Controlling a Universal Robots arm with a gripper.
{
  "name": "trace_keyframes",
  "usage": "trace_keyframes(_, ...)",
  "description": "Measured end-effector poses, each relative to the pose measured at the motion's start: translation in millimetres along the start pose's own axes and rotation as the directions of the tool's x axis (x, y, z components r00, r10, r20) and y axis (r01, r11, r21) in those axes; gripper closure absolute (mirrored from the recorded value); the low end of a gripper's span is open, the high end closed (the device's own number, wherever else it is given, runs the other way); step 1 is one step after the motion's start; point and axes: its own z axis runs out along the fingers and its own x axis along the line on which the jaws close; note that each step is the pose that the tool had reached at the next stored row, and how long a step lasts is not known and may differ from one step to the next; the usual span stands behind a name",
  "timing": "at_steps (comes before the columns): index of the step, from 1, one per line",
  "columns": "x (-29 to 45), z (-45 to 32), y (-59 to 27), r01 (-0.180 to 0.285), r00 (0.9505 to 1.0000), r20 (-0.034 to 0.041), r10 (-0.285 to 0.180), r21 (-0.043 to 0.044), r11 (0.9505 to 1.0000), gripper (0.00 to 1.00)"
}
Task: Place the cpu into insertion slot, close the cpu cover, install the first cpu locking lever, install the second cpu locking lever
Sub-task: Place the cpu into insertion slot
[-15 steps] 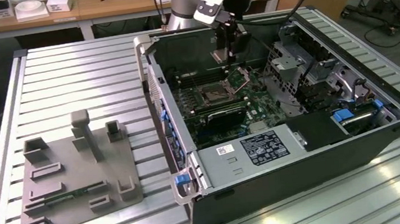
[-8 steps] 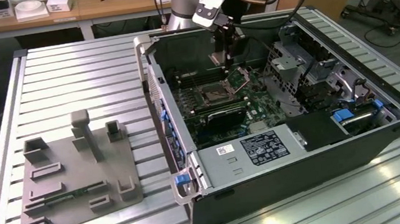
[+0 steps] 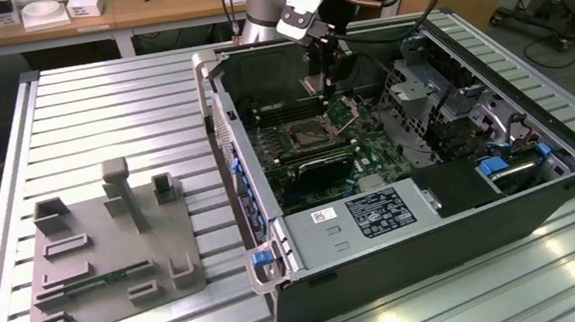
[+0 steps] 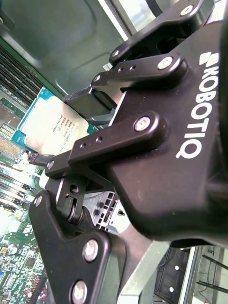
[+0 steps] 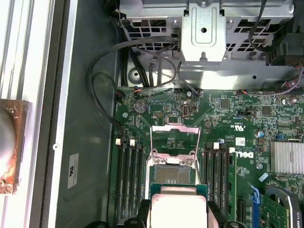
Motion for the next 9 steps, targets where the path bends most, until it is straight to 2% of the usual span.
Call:
trace_keyframes(6,0.0,1.5,-0.1,-0.001,1.0000,-0.0004,0.001,0.0006,1.0000,0.46)
trace_keyframes(9,-0.1,5.2,-0.3,-0.001,1.0000,-0.0004,0.001,0.0108,0.9999,0.46)
